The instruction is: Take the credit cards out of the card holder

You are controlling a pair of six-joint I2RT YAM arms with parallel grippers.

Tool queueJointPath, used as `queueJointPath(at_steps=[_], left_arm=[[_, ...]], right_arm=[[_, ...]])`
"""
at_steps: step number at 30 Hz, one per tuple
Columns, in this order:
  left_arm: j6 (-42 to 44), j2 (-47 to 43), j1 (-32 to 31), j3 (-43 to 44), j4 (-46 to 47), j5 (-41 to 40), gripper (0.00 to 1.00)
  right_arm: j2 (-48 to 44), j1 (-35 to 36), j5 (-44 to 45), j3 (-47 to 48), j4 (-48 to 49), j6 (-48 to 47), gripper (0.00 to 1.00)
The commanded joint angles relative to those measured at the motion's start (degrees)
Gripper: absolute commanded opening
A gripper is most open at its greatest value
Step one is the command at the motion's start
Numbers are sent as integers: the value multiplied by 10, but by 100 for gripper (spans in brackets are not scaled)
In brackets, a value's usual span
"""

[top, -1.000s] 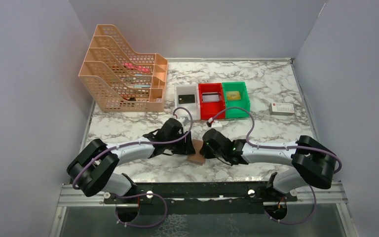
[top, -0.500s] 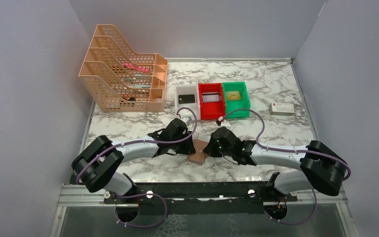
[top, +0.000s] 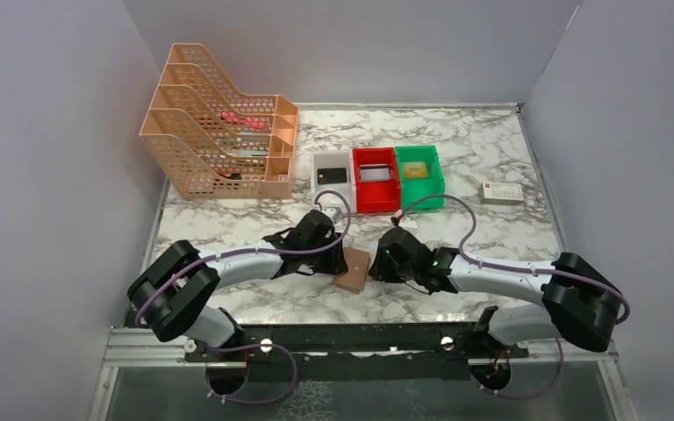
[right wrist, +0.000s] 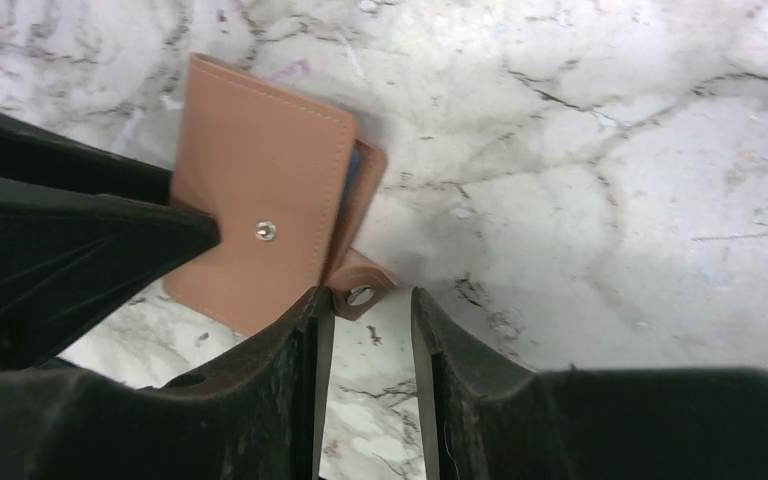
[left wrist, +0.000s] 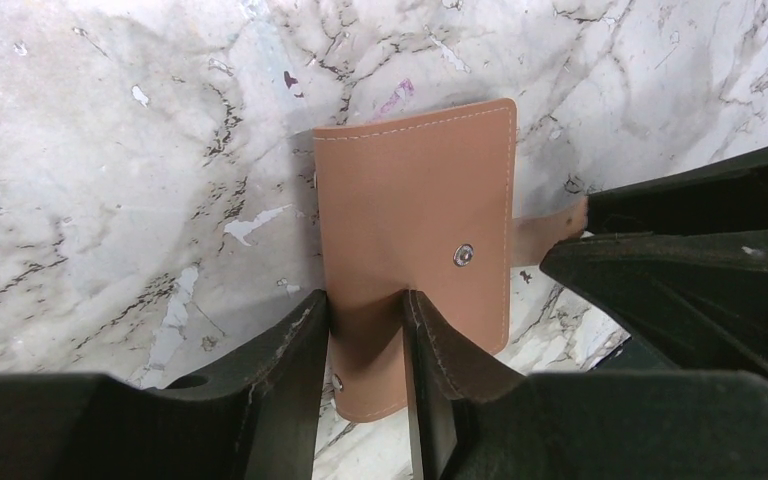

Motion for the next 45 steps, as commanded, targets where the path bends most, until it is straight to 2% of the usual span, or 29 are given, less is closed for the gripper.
queueJointPath(at_steps=[1, 6, 16, 19, 21, 28, 35, 39, 42, 45], left_arm=[[17, -2, -2, 0, -46, -31, 36], [17, -6, -3, 1, -46, -32, 37], [14, -17, -3, 1, -48, -34, 40], [15, -22, -4, 2, -49, -34, 42], [12, -29, -4, 2, -47, -39, 42], [-10, -114, -3, -9, -64, -116, 57], [-55, -237, -3, -36, -112, -231, 72], [-86, -318, -3, -56, -139, -287, 76], [-108, -372, -3, -75, -154, -313, 78], [-119, -411, -3, -91, -162, -320, 79]], right_arm=[[10, -1, 51, 13, -62, 19, 39], [27, -1, 53, 26, -71, 35, 36], [9, -5, -21, -30, 18, 75, 26], [-3, -8, -32, -42, 44, 75, 14], [-15, -9, -35, -44, 58, 65, 2], [-64, -9, -32, -17, 40, 7, 1], [-78, -9, -109, 34, 70, -85, 2], [-36, -9, -172, 78, 98, -135, 3], [23, -9, -216, 131, 75, -161, 3], [68, -9, -221, 161, 53, -164, 3]])
